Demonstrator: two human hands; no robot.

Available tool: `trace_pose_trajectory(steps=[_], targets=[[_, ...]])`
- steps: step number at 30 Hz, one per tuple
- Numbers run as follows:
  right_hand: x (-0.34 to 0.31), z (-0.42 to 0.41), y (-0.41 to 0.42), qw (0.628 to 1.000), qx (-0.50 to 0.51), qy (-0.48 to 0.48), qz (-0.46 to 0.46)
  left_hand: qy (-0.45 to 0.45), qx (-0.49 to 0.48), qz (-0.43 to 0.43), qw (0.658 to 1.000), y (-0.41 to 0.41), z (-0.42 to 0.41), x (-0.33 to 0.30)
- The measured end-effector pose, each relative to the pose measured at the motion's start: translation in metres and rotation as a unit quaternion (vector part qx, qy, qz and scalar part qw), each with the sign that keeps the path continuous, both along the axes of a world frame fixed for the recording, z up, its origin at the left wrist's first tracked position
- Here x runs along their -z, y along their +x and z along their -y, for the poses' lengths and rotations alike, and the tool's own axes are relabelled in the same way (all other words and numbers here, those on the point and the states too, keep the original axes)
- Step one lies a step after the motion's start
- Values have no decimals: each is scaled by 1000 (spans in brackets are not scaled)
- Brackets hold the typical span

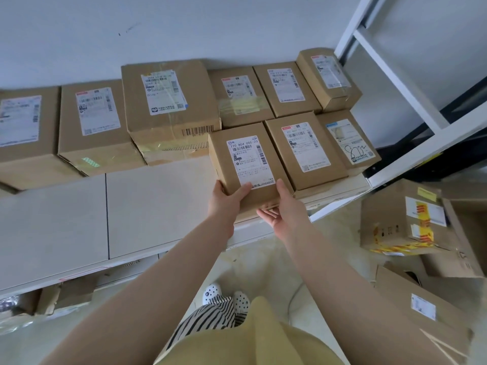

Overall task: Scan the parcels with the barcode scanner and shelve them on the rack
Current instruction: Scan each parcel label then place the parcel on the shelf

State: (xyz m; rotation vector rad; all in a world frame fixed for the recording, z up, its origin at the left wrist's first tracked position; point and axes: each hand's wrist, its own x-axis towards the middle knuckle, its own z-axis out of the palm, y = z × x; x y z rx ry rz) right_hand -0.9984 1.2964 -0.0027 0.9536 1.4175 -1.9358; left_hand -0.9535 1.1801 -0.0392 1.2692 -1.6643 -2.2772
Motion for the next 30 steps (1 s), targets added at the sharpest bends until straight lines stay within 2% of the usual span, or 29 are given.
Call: trace_pose_trajectory(steps=[8, 14, 23, 27, 30], targets=[[-7, 0, -7, 999, -26, -24, 14, 2, 26, 9, 1000, -7, 8, -5], [-11, 1, -12, 999, -39, -6, 22, 4, 34, 8, 999, -7, 10, -6], [-3, 0, -13, 995, -89, 36, -8, -32, 28, 1, 999, -1, -3, -9], [1, -6, -12, 995, -98, 20, -6, -58, 27, 13, 998, 1, -9, -16], [0, -14, 2, 992, -123, 33, -8, -41, -2, 41, 998, 15, -5, -12]])
